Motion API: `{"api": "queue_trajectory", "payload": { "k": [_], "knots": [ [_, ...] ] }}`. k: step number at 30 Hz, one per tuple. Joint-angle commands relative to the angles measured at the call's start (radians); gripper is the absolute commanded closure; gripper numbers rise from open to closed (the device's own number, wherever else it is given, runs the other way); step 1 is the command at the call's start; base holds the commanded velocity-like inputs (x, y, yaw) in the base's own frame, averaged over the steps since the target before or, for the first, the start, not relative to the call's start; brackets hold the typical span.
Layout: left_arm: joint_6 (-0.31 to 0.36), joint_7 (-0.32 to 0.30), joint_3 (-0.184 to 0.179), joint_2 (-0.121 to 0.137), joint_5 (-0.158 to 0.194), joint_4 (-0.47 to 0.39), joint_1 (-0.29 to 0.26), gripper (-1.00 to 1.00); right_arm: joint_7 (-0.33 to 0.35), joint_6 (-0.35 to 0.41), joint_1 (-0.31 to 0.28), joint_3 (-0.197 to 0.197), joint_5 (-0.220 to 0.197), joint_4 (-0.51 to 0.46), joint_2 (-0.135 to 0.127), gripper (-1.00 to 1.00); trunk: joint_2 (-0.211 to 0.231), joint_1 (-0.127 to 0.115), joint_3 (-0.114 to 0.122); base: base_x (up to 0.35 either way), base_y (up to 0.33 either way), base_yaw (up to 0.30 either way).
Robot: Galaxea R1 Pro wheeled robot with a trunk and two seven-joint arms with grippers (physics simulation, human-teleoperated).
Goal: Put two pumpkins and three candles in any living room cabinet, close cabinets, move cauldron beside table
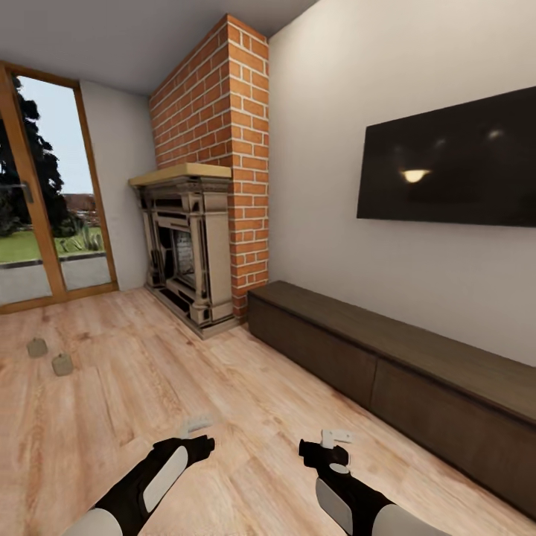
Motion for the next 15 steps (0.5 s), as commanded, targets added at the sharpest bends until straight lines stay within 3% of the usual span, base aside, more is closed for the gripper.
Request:
{"api": "queue_trajectory", "payload": {
  "k": [1,15],
  "knots": [
    [0.001,0.010,-0.007,0.001,0.010,-0.002,-0.001,-1.00,-0.004,-0.006,-0.001,0.008,-0.011,0.000,0.000,-1.00,-0.001,0.000,-0.002,0.001,0.000,0.269],
    [0.001,0.010,-0.007,0.000,0.010,-0.002,-0.001,-1.00,-0.004,-0.006,-0.001,0.010,-0.010,0.000,-0.001,-1.00,-0.001,0.000,-0.012,0.000,0.000,0.269]
  ]
}}
